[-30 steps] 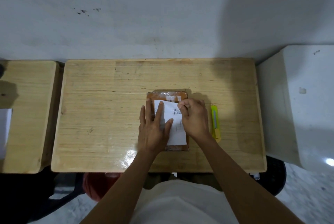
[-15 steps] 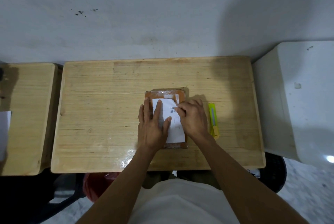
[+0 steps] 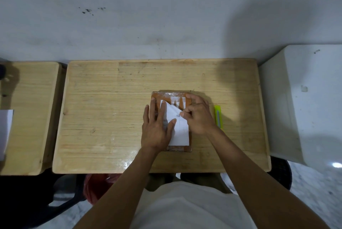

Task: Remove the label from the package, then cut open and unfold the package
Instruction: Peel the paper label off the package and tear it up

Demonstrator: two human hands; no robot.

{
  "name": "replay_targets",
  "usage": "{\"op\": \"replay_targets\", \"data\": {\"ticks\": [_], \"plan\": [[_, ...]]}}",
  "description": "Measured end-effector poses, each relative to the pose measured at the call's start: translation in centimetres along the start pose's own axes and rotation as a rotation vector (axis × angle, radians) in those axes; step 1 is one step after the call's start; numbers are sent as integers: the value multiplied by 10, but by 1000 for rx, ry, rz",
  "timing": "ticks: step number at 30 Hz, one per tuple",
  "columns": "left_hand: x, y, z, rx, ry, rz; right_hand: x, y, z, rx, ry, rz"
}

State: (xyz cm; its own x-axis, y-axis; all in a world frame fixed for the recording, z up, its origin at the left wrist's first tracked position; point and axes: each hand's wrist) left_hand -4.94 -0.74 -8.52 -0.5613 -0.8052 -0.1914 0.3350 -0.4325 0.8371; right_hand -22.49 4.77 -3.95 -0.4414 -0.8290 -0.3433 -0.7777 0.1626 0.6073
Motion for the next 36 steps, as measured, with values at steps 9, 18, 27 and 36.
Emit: {"op": "replay_targets", "data": {"ticks": [9, 18, 27, 36], "plan": [[3, 1, -3, 15, -60, 2, 2, 10, 9, 121, -79, -199], [1, 11, -3, 1, -153, -55, -1, 8, 0, 173, -98, -25], [-36, 12, -10, -18, -24, -180, -12, 2, 9, -86, 57, 89], [-33, 7, -15, -29, -52, -184, -3, 8, 10, -88, -13, -180]]}}
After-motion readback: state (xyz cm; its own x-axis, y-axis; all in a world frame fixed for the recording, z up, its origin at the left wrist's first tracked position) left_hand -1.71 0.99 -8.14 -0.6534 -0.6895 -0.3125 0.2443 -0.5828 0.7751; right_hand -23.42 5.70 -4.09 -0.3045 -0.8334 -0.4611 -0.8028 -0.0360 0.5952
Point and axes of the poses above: each hand's wrist, its own x-axis towards the middle knuckle, its own y-axis out of the back of the hand, z = x × y, and after that the axes turned 3 degrees about z, right-handed
